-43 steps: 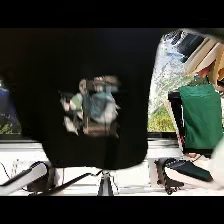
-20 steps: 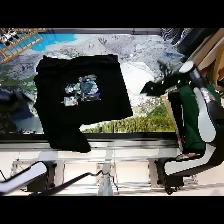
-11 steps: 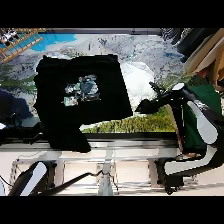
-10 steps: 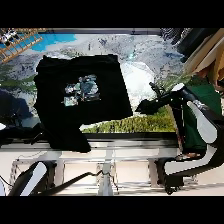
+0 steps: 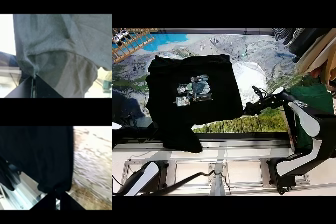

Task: Fold the clothes and pants, and hang the long-sleeved shirts on hangers.

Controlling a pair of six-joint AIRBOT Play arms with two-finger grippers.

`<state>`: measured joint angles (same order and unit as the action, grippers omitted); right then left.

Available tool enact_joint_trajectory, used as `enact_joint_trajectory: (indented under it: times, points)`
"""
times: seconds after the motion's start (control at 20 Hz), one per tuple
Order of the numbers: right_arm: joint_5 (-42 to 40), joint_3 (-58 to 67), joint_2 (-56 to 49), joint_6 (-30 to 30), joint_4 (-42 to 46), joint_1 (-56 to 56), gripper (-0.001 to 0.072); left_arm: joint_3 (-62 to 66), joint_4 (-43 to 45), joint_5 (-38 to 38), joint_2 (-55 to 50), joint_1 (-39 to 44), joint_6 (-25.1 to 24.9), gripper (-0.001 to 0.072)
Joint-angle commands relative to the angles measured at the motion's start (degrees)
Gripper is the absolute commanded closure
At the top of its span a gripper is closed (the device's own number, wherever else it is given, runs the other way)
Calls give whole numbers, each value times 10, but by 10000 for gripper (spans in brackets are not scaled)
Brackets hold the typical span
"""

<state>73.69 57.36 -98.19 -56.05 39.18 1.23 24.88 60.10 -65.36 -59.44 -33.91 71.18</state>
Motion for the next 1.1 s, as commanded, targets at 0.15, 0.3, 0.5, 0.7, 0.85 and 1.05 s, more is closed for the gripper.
enact_joint_trajectory:
  times: [0.15, 0.3, 0.5, 0.7, 0.85, 1.05]
  points:
    - [38, 36, 175, 9, 3, 24, 686, 187, -204, -179, 19, -64, -122, 706]
    - [47, 144, 340, -16, 33, 26, 685, 332, -541, -263, 38, -154, -148, 707]
    - [17, 346, 514, -70, 47, 26, 685, 496, -946, -216, 90, -246, -146, 707]
    - [-38, 527, 578, -96, 47, 26, 684, 670, -1165, -75, 123, -305, -147, 706]
    - [-78, 611, 567, -101, 47, 26, 684, 751, -1180, -23, 114, -344, -146, 705]
    - [-83, 591, 516, -107, 60, 26, 684, 757, -961, -43, 83, -334, -110, 705]
